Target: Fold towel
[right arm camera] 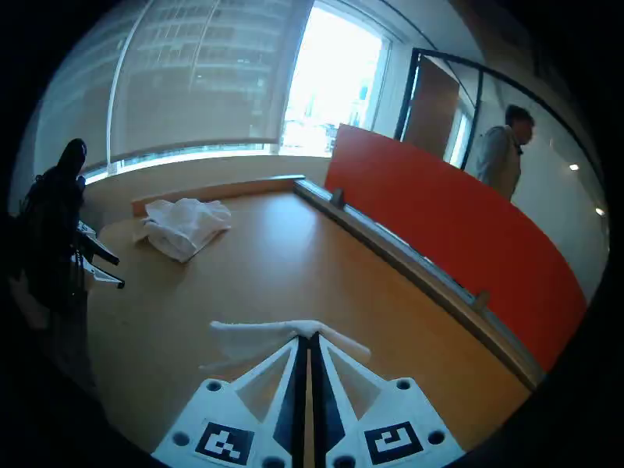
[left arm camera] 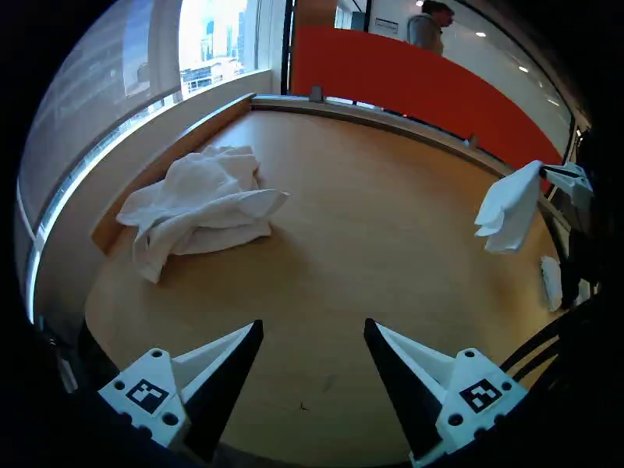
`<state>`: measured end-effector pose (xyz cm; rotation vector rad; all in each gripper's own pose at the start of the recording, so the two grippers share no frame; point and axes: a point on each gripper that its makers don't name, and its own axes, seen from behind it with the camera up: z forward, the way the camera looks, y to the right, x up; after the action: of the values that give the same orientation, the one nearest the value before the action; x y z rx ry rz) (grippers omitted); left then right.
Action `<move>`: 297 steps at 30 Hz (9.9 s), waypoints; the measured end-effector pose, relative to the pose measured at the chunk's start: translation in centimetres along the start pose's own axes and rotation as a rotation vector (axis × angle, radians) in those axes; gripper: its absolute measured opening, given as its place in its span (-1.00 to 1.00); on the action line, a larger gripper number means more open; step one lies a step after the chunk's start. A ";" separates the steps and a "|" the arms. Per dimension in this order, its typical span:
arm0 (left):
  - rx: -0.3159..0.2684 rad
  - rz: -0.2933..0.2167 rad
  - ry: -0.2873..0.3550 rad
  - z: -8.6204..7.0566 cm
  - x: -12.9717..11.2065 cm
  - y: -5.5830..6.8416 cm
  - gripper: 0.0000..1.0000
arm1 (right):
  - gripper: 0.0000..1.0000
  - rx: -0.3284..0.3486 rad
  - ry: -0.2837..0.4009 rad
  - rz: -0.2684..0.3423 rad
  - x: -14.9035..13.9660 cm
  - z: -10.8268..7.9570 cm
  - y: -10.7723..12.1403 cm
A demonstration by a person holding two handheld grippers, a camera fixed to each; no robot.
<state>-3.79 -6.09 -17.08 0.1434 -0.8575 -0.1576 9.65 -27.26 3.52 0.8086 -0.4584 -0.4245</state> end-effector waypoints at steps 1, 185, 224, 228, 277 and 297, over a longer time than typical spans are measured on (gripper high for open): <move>-0.001 0.003 0.000 0.0 0.1 0.1 0.92 | -0.95 -0.005 0.001 0.004 0.0 -0.2 0.3; -0.034 0.223 -0.012 0.4 3.3 7.8 0.92 | -0.06 -0.527 -0.600 0.491 -44.0 -29.2 19.0; -0.021 0.197 -0.004 -0.1 3.1 6.5 0.92 | -0.37 -0.388 -0.463 0.464 -37.4 -20.0 15.8; -0.021 0.193 -0.005 -0.1 3.0 6.5 0.92 | -0.61 -0.385 -0.463 0.461 -37.4 -19.9 15.8; -0.025 0.196 0.007 -0.3 3.4 6.4 0.92 | 0.74 -0.356 -0.445 0.445 -36.9 -20.4 13.6; -0.061 0.206 0.042 0.1 5.0 6.8 0.92 | 0.84 -0.514 -0.293 0.471 -32.0 -21.0 15.0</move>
<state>-0.09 -0.46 -12.06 0.0004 -0.8189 0.0122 -2.54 11.09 -4.86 0.1254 -0.7530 -0.2023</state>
